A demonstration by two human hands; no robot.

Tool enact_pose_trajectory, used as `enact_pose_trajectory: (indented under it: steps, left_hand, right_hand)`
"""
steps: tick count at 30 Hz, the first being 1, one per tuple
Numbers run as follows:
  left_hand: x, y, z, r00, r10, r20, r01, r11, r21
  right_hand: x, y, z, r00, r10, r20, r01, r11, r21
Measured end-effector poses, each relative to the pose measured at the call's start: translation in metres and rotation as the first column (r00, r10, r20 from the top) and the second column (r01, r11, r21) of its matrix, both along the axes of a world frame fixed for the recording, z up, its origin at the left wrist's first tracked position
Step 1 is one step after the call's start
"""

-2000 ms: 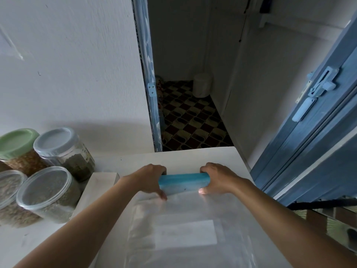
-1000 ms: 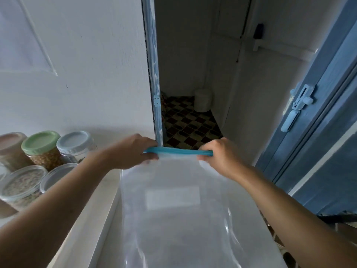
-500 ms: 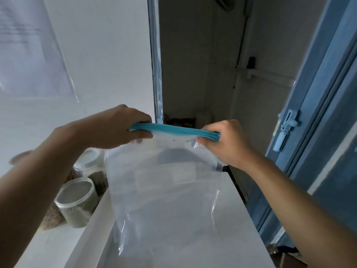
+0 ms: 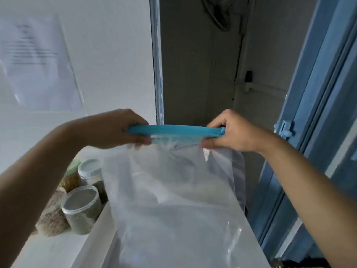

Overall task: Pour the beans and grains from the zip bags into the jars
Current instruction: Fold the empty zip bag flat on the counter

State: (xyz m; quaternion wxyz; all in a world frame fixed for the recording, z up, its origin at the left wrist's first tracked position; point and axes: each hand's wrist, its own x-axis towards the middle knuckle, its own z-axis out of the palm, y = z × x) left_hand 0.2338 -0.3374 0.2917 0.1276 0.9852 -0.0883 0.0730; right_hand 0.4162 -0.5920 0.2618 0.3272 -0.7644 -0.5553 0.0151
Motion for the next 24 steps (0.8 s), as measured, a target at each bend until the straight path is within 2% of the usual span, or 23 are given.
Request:
enact_pose_trajectory:
  steps: [2,4,6,8,10,13,17,21,24]
  left_hand:
    - [0.013,0.004,-0.009,0.997,0.013,-0.075,-0.008,0.998,0.068]
    - [0.014,0.001,-0.013,0.987,-0.027,-0.157,0.026,1.000,-0.010]
    - [0.006,-0.001,-0.010,0.969,-0.082,-0.233,0.047,0.988,-0.150]
    - [0.006,0.000,-0.012,0.934,-0.125,-0.336,0.045,0.971,-0.236]
    - [0.019,0.009,-0.027,0.909,-0.092,-0.406,-0.011,0.970,-0.243]
    - [0.055,0.032,-0.073,0.887,0.047,-0.460,-0.124,0.983,-0.139]
    - [0.108,0.048,-0.151,0.824,0.111,-0.556,-0.123,0.992,0.017]
    - [0.143,0.052,-0.218,0.789,0.158,-0.594,-0.119,0.987,0.104]
    - [0.157,0.056,-0.248,0.794,0.200,-0.575,-0.137,0.979,0.152]
  right_hand:
    - [0.003,0.009,-0.007,0.999,-0.041,0.033,0.045,0.990,-0.137]
    - [0.000,0.002,-0.007,0.993,0.026,-0.119,-0.058,0.960,-0.274]
    - [-0.002,-0.010,-0.005,0.947,0.115,-0.300,-0.200,0.941,-0.272]
    - [0.000,-0.014,-0.007,0.911,0.154,-0.383,-0.271,0.924,-0.271]
    - [0.008,-0.004,-0.020,0.902,0.103,-0.419,-0.250,0.917,-0.313]
    - [0.035,0.024,-0.062,0.884,-0.057,-0.465,-0.149,0.907,-0.395]
    - [0.076,0.057,-0.142,0.869,-0.290,-0.400,0.003,0.812,-0.583]
    - [0.100,0.080,-0.208,0.923,-0.319,-0.215,0.090,0.723,-0.685]
    - [0.110,0.092,-0.239,0.929,-0.335,-0.157,0.130,0.694,-0.708]
